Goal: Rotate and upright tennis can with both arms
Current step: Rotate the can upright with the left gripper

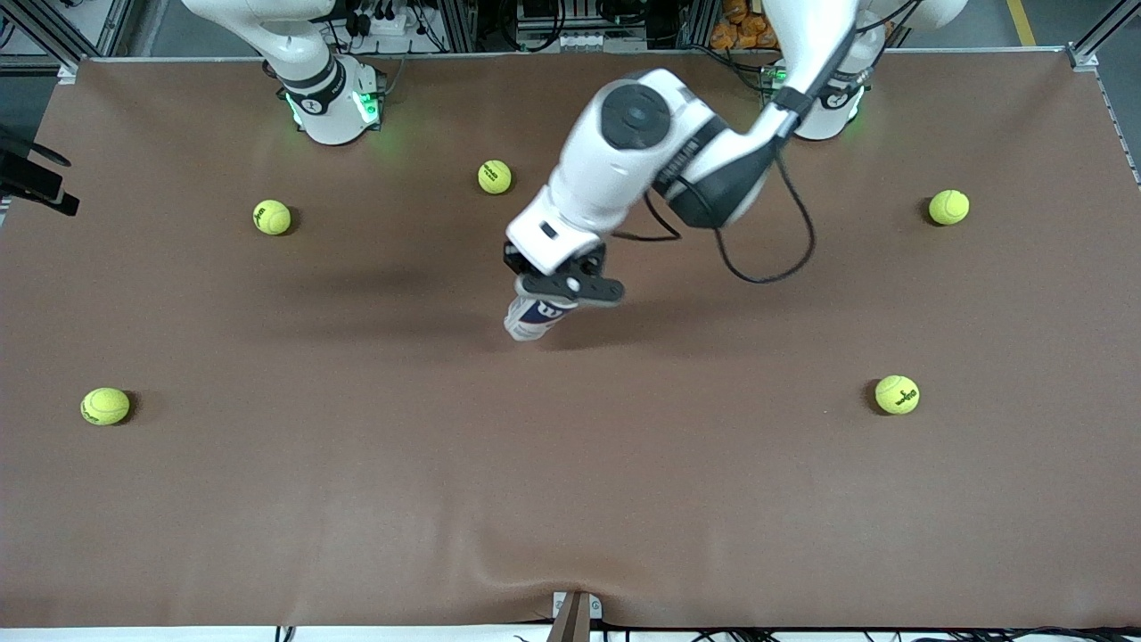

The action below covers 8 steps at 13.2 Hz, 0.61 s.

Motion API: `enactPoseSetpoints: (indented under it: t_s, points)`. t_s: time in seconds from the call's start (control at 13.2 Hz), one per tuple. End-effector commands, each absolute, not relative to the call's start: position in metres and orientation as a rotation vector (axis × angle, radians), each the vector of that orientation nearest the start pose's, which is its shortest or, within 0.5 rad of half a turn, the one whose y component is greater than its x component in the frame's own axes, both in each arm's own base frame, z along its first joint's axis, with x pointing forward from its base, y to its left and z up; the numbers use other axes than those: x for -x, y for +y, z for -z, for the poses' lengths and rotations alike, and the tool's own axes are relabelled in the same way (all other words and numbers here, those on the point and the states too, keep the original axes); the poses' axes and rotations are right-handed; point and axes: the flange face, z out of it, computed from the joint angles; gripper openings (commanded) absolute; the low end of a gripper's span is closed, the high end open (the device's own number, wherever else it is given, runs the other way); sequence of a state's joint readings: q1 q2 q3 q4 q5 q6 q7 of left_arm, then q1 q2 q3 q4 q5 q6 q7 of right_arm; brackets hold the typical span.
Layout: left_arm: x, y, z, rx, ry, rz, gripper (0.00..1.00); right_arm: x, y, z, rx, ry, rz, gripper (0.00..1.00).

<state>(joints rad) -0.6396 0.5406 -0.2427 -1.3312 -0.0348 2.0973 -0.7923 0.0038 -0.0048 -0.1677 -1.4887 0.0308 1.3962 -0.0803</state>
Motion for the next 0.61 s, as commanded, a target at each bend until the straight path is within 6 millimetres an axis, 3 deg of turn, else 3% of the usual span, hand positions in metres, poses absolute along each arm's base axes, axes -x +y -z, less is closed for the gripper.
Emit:
enactPoseSetpoints:
  t_s: [0.0, 0.15, 0.3, 0.53]
  points:
    - [-0.484, -0.549, -0.444, 3.299, 0.136, 0.127, 0.00, -0.525, -0.086, -0.655, 3.097, 0.153, -0.125, 1.00]
    - [-0.462, -0.572, -0.422, 3.221, 0.251, 0.164, 0.00, -0.526, -0.086, -0.656, 3.097, 0.153, -0.123, 1.00]
    - [-0.457, -0.577, -0.399, 3.142, 0.294, 0.191, 0.00, -0.526, -0.086, -0.656, 3.097, 0.153, -0.120, 1.00]
    - [-0.460, -0.575, -0.392, 3.118, 0.302, 0.202, 0.00, -0.526, -0.086, -0.656, 3.096, 0.155, -0.120, 1.00]
